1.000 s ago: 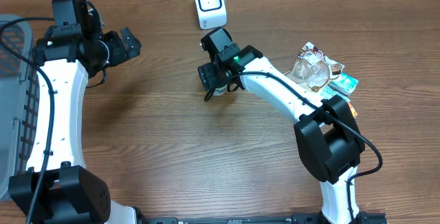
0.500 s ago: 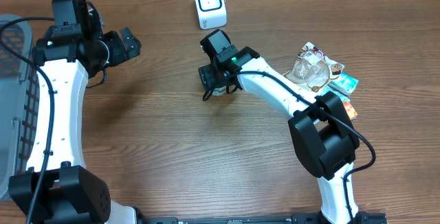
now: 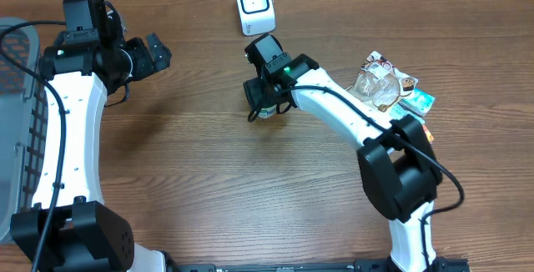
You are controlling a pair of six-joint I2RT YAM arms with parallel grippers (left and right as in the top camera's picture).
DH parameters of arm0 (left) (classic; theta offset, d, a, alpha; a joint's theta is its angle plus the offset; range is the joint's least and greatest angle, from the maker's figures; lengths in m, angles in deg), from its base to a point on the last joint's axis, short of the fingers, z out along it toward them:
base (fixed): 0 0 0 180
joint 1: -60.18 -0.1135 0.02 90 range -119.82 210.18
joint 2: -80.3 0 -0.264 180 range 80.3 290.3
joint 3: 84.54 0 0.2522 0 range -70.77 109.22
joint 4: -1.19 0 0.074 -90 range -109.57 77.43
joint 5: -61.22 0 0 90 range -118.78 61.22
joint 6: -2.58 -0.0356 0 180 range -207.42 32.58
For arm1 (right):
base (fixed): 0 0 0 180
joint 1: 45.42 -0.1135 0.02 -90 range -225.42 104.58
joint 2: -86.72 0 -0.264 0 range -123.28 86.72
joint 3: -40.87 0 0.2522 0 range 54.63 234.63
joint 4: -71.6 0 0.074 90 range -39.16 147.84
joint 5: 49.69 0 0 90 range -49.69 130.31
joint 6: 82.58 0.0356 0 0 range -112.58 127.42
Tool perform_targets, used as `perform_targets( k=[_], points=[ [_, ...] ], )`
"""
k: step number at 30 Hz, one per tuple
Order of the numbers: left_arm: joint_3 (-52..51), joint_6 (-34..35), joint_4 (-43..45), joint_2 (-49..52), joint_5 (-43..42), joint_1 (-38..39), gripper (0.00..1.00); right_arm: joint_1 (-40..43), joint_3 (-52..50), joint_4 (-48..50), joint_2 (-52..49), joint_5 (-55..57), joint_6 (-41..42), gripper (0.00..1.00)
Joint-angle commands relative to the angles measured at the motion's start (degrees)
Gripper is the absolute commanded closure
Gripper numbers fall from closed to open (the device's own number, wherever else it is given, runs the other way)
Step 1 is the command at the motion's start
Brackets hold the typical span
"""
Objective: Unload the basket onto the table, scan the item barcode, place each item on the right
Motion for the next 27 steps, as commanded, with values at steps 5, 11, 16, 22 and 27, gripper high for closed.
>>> perform_targets(
  k=[5, 11, 16, 22, 27],
  points=[
    [0.33, 0.15, 0.11, 0.15, 0.37, -0.09, 0.00, 2.60, 1.60, 0.22, 11.54, -14.97, -3.04, 0.41],
    [0.33, 0.15, 0.11, 0.15, 0.37, -0.09, 0.00, 8.79, 1.60, 0.39, 14.62, -47.91, -11.08, 0.42],
    [0.33, 0.15, 0.11, 0.15, 0.37, -0.09, 0.00, 16.63, 1.60, 1.97, 14.84, -75.49, -14.86, 0.41],
    [0.33, 0.15, 0.11, 0.15, 0.37, -0.09, 0.00, 23.26, 1.60, 3.85, 14.84, -88.26, -14.84, 0.41],
    [0.33, 0.15, 0.11, 0.15, 0.37, -0.09, 0.00, 25.99, 1.60, 3.85, 14.84, -90.05, -13.51, 0.41]
  ],
)
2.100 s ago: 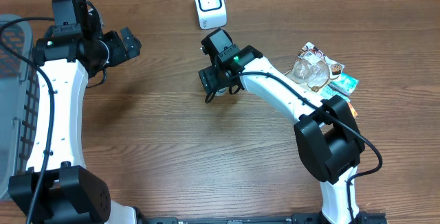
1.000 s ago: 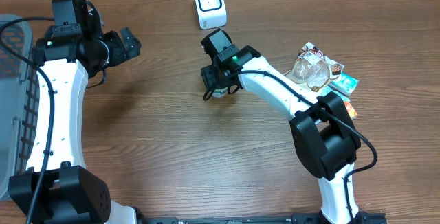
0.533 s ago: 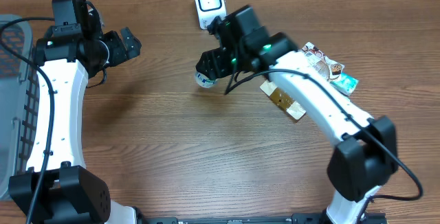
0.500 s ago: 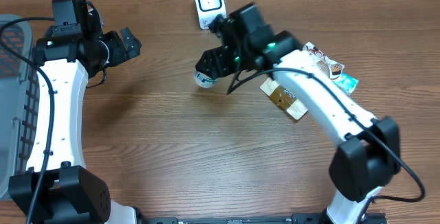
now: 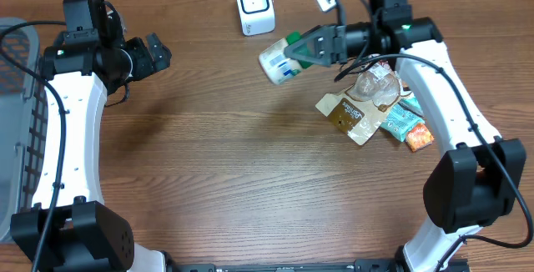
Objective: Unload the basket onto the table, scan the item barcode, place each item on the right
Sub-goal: 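Lift the green-lidded jar and swing it up toward the white scanner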
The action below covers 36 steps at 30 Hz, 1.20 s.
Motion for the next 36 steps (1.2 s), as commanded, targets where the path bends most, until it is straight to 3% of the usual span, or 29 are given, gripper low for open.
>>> perform_targets(
  k=[1, 12, 19, 24, 30, 34, 36],
  points=[
    [0.33, 0.15, 0.11, 0.15, 0.37, -0.09, 0.00, 0.87, 1.60, 0.57, 2.47, -7.91, 0.63, 0.41],
    [0.33, 0.15, 0.13, 0.15, 0.37, -0.09, 0.01, 0.98, 1.60, 0.94, 2.47, -7.80, 1.20, 0.43],
    [0.33, 0.15, 0.11, 0.15, 0.37, -0.09, 0.00, -0.04, 1.60, 1.22, 2.47, -0.15, 1.70, 0.51],
    [0.33, 0.15, 0.11, 0.15, 0.37, -0.09, 0.00, -4.92, 1.60, -0.81, 2.47, 22.53, 2.32, 0.51],
    [0.33, 0.15, 0.11, 0.15, 0.37, -0.09, 0.00, -17.16, 1.99, -1.79, 2.47, 73.44, 6.86, 0.52],
    [0.33, 0.15, 0.11, 0.15, 0.37, -0.09, 0.00, -24.20, 7.28, -0.66, 2.45, 97.46, 5.68, 0.51],
    [0.33, 0.15, 0.11, 0.15, 0.37, -0.09, 0.00, -26.03, 10.73, 0.28, 2.45, 103.47, 2.80, 0.48]
  ],
)
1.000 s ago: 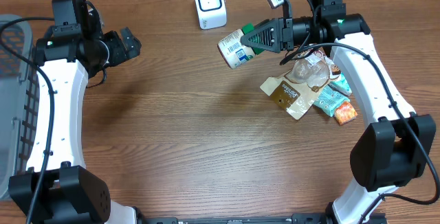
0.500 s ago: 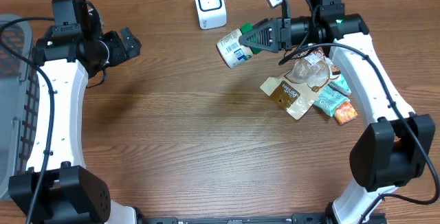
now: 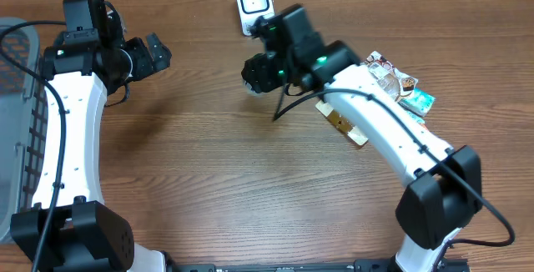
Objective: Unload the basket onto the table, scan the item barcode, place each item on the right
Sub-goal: 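Lift the green-lidded jar and swing it up toward the white scanner, then hold the jar's side against the white scanner face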
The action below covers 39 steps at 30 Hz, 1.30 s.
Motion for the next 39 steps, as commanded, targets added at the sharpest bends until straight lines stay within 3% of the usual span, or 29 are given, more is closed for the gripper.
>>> perform_targets(
  k=[1, 6, 15, 22, 24, 28, 32, 39],
  points=[
    [0.33, 0.15, 0.13, 0.15, 0.35, -0.09, 0.00, -2.91, 10.10, 3.30, 2.40, 27.15, -4.00, 0.48],
    [0.33, 0.15, 0.13, 0.15, 0.35, -0.09, 0.01, -5.38, 13.33, 13.53, 2.38, 36.48, -16.15, 0.48],
    [0.33, 0.15, 0.13, 0.15, 0.35, -0.09, 0.00, -2.38, 12.94, 33.97, -5.31, 36.57, -33.83, 0.57],
    [0.33, 0.15, 0.13, 0.15, 0.35, -0.09, 0.01, 1.46, 12.94, 45.18, -15.47, 23.50, -46.82, 0.53],
    [0.33, 0.15, 0.13, 0.15, 0.35, -0.09, 0.01, 1.97, 12.94, 46.95, -18.12, 20.00, -52.65, 0.58],
    [0.33, 0.15, 0.13, 0.15, 0.35, -0.09, 0.00, 2.01, 12.94, 51.10, -22.71, 17.46, -62.12, 0.59],
    [0.33, 0.15, 0.13, 0.15, 0.35, -0.09, 0.00, 1.95, 12.94, 52.94, -25.77, 17.29, -67.36, 0.61],
    [0.33, 0.15, 0.13, 0.15, 0.35, -0.09, 0.00, 2.08, 12.94, 55.93, -28.96, 17.27, -68.35, 0.62]
  ],
)
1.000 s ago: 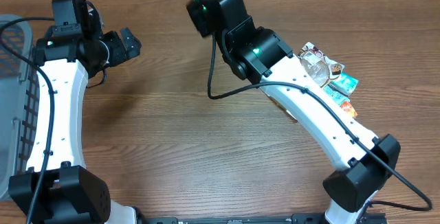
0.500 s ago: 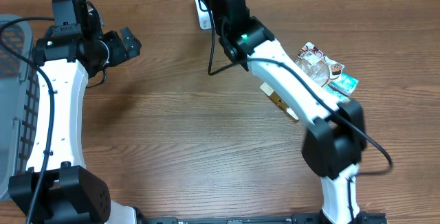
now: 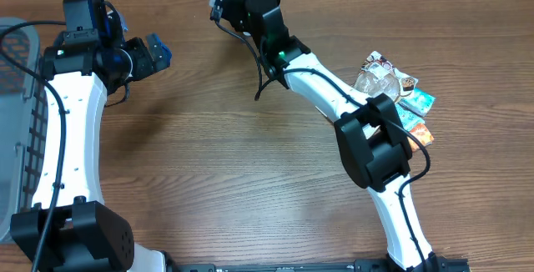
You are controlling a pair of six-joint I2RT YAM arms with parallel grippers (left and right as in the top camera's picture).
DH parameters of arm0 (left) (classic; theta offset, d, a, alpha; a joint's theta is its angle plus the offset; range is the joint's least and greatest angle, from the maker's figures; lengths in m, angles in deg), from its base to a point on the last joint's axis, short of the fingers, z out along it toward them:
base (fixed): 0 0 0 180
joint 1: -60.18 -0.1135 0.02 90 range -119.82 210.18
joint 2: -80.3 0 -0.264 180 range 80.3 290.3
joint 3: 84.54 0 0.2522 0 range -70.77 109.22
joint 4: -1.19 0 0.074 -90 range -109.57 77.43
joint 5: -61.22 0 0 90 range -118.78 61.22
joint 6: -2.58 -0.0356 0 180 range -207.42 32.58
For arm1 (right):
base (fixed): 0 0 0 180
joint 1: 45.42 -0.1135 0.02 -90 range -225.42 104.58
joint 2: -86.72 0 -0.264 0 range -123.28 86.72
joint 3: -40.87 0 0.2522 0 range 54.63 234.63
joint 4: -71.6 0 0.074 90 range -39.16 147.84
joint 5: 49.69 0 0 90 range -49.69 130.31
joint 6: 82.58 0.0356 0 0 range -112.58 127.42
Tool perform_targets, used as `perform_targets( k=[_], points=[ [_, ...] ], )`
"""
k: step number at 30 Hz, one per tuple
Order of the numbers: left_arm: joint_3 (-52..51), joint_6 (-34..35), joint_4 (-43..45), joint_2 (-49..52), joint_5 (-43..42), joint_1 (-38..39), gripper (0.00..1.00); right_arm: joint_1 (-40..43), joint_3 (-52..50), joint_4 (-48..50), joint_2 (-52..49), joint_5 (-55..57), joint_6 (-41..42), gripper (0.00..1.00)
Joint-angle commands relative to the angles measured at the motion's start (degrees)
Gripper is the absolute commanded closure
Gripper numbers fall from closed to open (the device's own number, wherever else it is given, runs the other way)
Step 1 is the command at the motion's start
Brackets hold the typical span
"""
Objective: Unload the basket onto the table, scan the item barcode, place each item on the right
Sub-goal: 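Hold the jar's side against the white scanner face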
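My right gripper reaches to the far edge of the table, where the white scanner stood; the arm hides the scanner. It is shut on the white bottle, of which only the green cap shows at the frame's top edge. The barcode is not visible. At the far left, my left gripper (image 3: pixel 157 53) hangs open above the table with nothing between its fingers.
A pile of snack packets (image 3: pixel 385 78) lies at the right, with a teal packet (image 3: pixel 417 101) and an orange one (image 3: pixel 415 132) beside it. A grey mesh basket (image 3: pixel 10 72) stands at the left edge. The wooden table (image 3: pixel 209 163) fills the view.
My right gripper has moved with the bottle from just in front of the scanner to the back edge, over the scanner, which is now hidden. The left arm has not moved.
My right gripper was low over the table's middle, on the bottle. Then it held the bottle on its side in the air to the right of the scanner. Then the bottle was just in front of the scanner, and now over it at the far edge.
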Motion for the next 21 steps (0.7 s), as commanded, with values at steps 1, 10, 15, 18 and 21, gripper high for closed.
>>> perform_targets(
  k=[1, 10, 15, 18, 21],
  points=[
    [0.33, 0.15, 0.11, 0.15, 0.37, -0.09, 0.00, 0.11, 1.01, 1.44, -1.36, -0.48, -2.19, 0.63],
    [0.33, 0.15, 0.11, 0.15, 0.37, -0.09, 0.00, 0.33, 1.01, 1.99, -3.89, -0.44, -2.16, 0.63],
    [0.33, 0.15, 0.11, 0.15, 0.37, -0.09, 0.00, 0.28, 1.01, 2.89, -3.89, -0.39, -2.21, 0.63],
    [0.33, 0.15, 0.11, 0.15, 0.37, -0.09, 0.00, 0.22, 1.01, 2.84, -3.89, -0.42, -2.16, 0.63],
    [0.33, 0.15, 0.11, 0.15, 0.37, -0.09, 0.00, -0.22, 1.01, 2.82, -3.89, -0.20, -2.12, 0.63]
  ],
)
